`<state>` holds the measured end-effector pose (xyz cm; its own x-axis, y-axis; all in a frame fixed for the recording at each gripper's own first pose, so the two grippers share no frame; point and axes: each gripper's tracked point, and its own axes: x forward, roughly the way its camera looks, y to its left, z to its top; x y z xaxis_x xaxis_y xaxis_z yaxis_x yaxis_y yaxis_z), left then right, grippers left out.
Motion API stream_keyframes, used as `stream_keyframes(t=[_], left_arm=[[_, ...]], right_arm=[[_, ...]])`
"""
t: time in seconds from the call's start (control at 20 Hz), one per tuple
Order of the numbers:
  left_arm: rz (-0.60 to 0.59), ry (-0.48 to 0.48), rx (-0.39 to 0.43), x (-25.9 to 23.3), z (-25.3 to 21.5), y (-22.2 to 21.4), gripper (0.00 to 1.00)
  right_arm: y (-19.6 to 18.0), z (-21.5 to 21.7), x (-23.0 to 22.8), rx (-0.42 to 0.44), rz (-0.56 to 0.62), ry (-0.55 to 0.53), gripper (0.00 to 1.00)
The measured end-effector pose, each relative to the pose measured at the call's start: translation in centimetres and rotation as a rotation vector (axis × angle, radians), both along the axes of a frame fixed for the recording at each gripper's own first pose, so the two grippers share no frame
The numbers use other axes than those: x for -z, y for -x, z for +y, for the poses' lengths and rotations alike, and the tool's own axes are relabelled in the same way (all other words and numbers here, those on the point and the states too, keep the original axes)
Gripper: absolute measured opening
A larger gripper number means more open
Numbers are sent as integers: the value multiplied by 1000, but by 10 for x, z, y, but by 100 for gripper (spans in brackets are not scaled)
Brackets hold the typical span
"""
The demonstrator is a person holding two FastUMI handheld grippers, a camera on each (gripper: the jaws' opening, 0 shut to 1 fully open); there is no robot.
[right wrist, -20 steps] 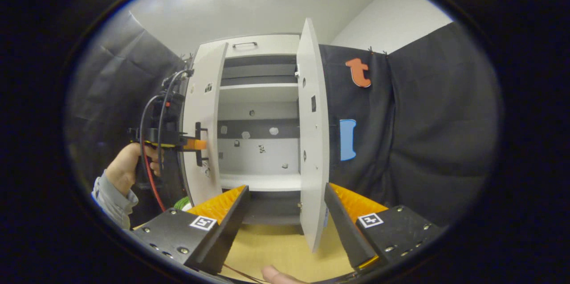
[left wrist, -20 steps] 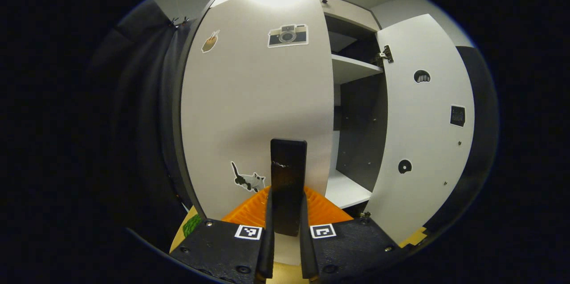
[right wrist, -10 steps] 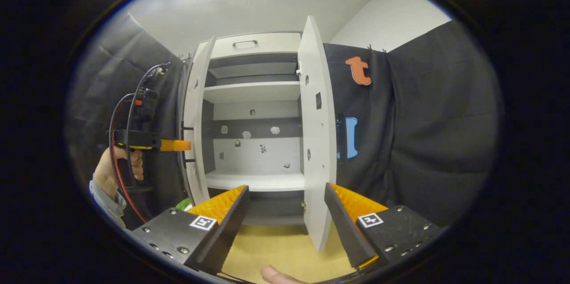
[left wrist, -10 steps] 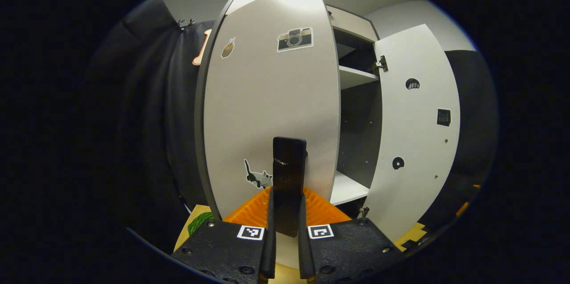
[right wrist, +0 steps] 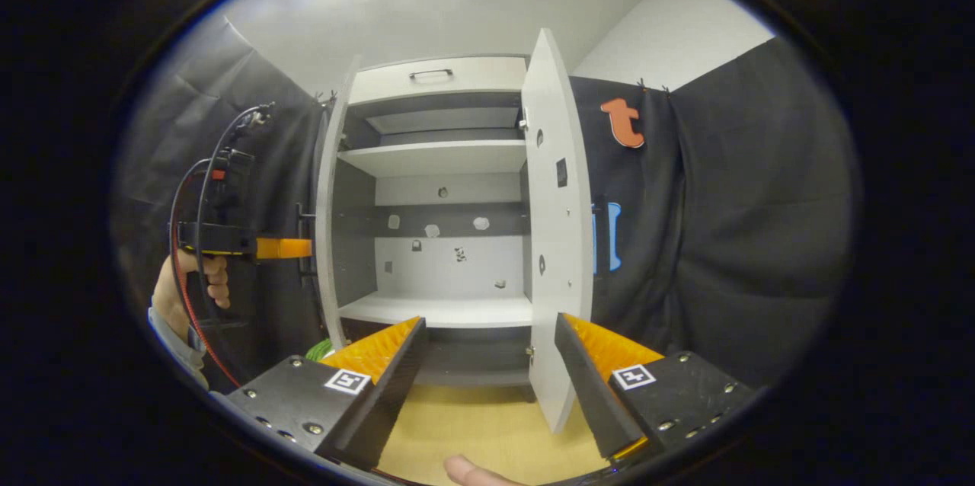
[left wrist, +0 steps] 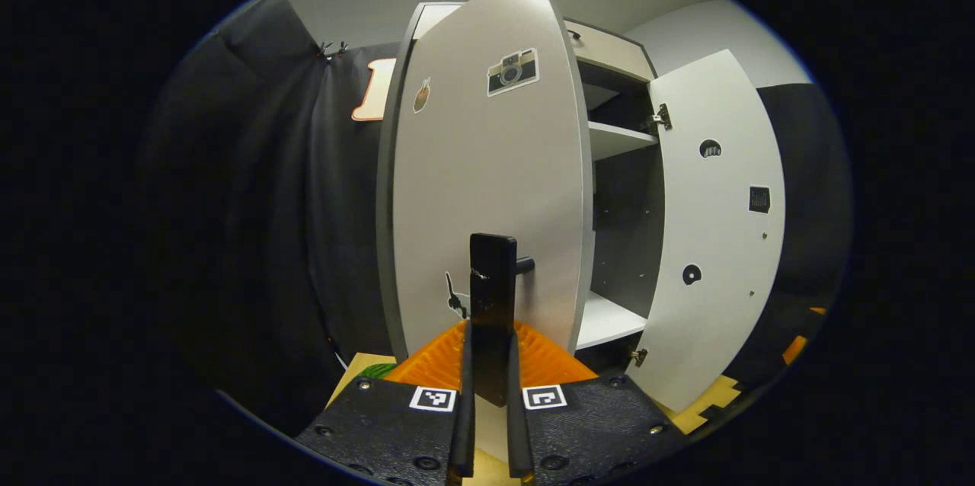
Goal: Open the right door of the double-door shoe cabinet with the right hand, and open the left door with the left hand.
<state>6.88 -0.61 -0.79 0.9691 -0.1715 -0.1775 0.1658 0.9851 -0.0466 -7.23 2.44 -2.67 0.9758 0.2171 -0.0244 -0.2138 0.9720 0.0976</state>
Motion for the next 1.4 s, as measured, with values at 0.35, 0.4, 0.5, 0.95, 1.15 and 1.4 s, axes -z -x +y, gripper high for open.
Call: stream_keyframes(t=[0.35,0.4,0.5,0.95,1.15,1.4], left_arm=[[-20,-37,-98,0,48,11,13],[-22,-39,-127,-2,62,14,10],[-22,-41,-171,-4,89,18,5],[-17,11,-143,-2,120,14,1],[-14,18,-138,-3,120,18,3],[-19,37,-143,0,119,22,3]], right_arm=[[1,22,1,-30,-9,-5,99],[0,25,2,-37,-7,-5,99],[0,31,6,-48,-1,-3,100],[-9,49,18,-57,28,-13,99],[-9,50,21,-66,28,-6,100],[-10,48,25,-65,37,-12,96]])
